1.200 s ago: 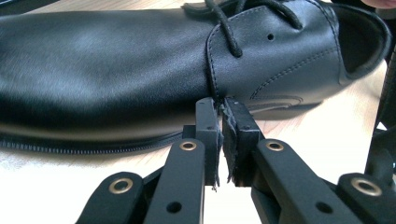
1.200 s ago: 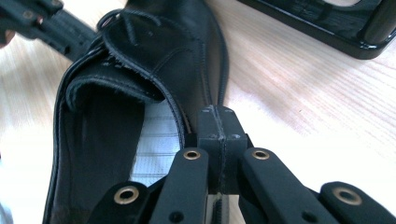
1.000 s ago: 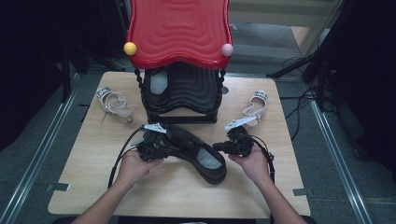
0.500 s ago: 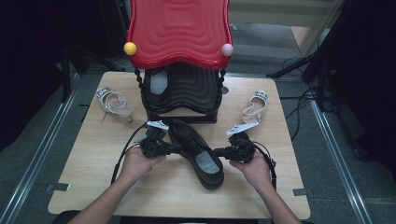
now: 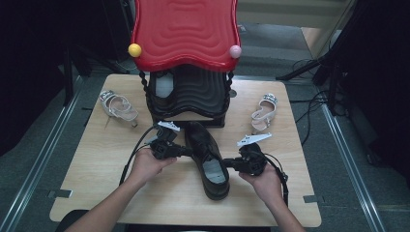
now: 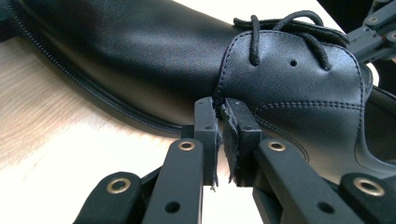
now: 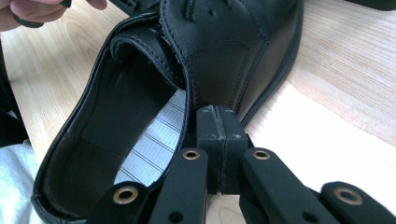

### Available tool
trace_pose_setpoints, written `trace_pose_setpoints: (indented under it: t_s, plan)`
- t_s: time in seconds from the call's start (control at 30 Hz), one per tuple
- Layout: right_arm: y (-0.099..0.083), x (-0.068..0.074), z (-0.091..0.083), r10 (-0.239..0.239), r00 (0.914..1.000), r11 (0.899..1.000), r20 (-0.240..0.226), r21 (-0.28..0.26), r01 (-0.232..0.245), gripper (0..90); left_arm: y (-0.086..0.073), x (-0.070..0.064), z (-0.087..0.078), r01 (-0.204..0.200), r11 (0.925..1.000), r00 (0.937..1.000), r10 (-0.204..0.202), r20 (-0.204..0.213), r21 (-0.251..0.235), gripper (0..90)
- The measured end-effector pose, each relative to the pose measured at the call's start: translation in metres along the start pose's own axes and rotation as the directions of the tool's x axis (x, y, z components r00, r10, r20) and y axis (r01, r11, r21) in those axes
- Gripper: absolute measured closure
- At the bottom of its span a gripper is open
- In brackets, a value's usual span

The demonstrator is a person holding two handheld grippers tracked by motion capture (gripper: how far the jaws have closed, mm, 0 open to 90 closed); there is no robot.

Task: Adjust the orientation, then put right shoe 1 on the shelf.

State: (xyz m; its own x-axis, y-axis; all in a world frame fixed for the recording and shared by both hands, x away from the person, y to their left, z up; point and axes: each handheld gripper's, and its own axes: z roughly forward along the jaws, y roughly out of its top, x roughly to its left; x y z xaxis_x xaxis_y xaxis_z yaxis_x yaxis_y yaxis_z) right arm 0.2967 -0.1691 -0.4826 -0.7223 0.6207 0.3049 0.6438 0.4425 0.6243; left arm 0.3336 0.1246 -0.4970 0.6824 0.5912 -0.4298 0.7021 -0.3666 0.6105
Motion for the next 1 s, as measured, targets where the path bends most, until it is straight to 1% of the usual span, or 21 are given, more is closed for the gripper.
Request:
trace_pose_setpoints:
  t_s: [0.17,0.23,0.27,0.33,0.37,0.43,0.47,0.53,0.57,0.63,0.67,0.7,0.73,0.77,0.8,0.83,0.87,0.9,0.93,1.0]
  plan:
    - [-0.005,0.004,-0.002,0.013,0.9999,1.0,0.008,-0.01,-0.013,90.0,0.004,0.0,0.004,-0.005,1.0,0.9999,0.005,0.009,0.006,84.2]
    - [-0.007,0.006,-0.002,0.01,0.9999,1.0,0.008,-0.004,-0.01,89.8,0.006,-0.001,0.006,-0.01,0.9999,0.9999,0.01,0.009,0.004,84.3]
    - [-0.007,0.006,-0.002,0.008,1.0,1.0,0.006,-0.005,-0.008,89.6,0.006,-0.001,0.007,-0.014,0.9999,0.9998,0.014,0.015,0.004,84.3]
    - [-0.009,0.005,-0.003,0.021,0.9998,1.0,0.0,0.0,-0.021,86.8,0.007,-0.001,0.008,-0.036,0.9993,0.9993,0.036,0.012,0.002,84.1]
    - [-0.009,0.004,-0.004,0.021,0.9998,1.0,0.001,0.0,-0.021,85.8,0.007,-0.001,0.008,-0.041,0.9992,0.9991,0.041,0.01,0.005,83.5]
    - [-0.009,0.002,-0.007,0.029,0.9996,1.0,0.003,0.002,-0.029,85.3,0.008,0.001,0.006,-0.032,0.9994,0.9994,0.032,0.011,0.011,80.6]
    - [-0.009,0.001,-0.007,0.031,0.9995,1.0,-0.002,0.002,-0.031,85.1,0.009,0.002,0.005,-0.032,0.9993,0.9993,0.032,0.021,0.02,78.6]
    - [-0.009,0.0,-0.008,0.03,0.9995,1.0,-0.002,0.003,-0.03,83.2,0.009,0.002,0.002,-0.04,0.999,0.9991,0.04,0.013,0.017,76.4]
    - [-0.008,-0.001,-0.009,0.026,0.9996,1.0,0.002,0.001,-0.026,82.2,0.01,0.002,0.0,-0.044,0.9989,0.9988,0.044,0.02,0.016,75.3]
    - [-0.008,0.0,-0.01,0.021,0.9998,1.0,0.007,0.003,-0.021,80.6,0.011,0.002,-0.006,-0.041,0.9992,0.9989,0.041,0.025,-0.005,73.6]
    - [-0.008,0.0,-0.01,0.018,0.9998,1.0,0.011,0.001,-0.018,80.0,0.012,0.002,-0.01,-0.04,0.9991,0.9985,0.04,0.037,-0.011,72.9]
    - [-0.007,0.0,-0.01,0.016,0.9998,1.0,0.012,0.002,-0.016,79.2,0.013,0.002,-0.012,-0.034,0.9993,0.9984,0.035,0.044,-0.012,70.3]
    - [-0.007,0.0,-0.01,0.017,0.9998,1.0,0.011,0.002,-0.017,77.4,0.013,0.003,-0.015,-0.025,0.9996,0.9981,0.026,0.056,-0.014,68.1]
    - [-0.007,-0.001,-0.011,0.026,0.9996,1.0,0.014,0.0,-0.026,76.9,0.013,0.003,-0.017,-0.027,0.9995,0.9977,0.028,0.062,-0.018,67.1]
    - [-0.007,-0.001,-0.012,0.031,0.9994,1.0,0.012,-0.001,-0.031,76.4,0.013,0.003,-0.02,-0.029,0.9994,0.9967,0.03,0.075,-0.02,64.9]
    - [-0.007,-0.001,-0.013,0.031,0.9994,0.999,0.013,-0.008,-0.031,76.0,0.014,0.002,-0.022,-0.028,0.9995,0.9961,0.029,0.083,-0.016,60.4]
    - [-0.006,-0.001,-0.014,0.036,0.9993,0.999,0.013,-0.011,-0.036,76.0,0.014,0.001,-0.024,-0.037,0.9993,0.9947,0.038,0.096,-0.012,56.9]
    - [-0.006,-0.001,-0.016,0.036,0.9993,0.999,0.011,-0.018,-0.036,76.1,0.013,-0.001,-0.027,-0.059,0.9982,0.9944,0.06,0.088,-0.009,54.2]
    - [-0.006,-0.001,-0.019,0.037,0.9992,0.999,0.013,-0.031,-0.036,76.0,0.013,-0.002,-0.028,-0.068,0.9977,0.9939,0.068,0.087,-0.009,51.0]
    - [-0.006,0.0,-0.022,0.05,0.9987,0.998,0.003,-0.033,-0.05,75.2,0.014,-0.004,-0.033,-0.085,0.9964,0.9926,0.085,0.086,-0.003,49.6]
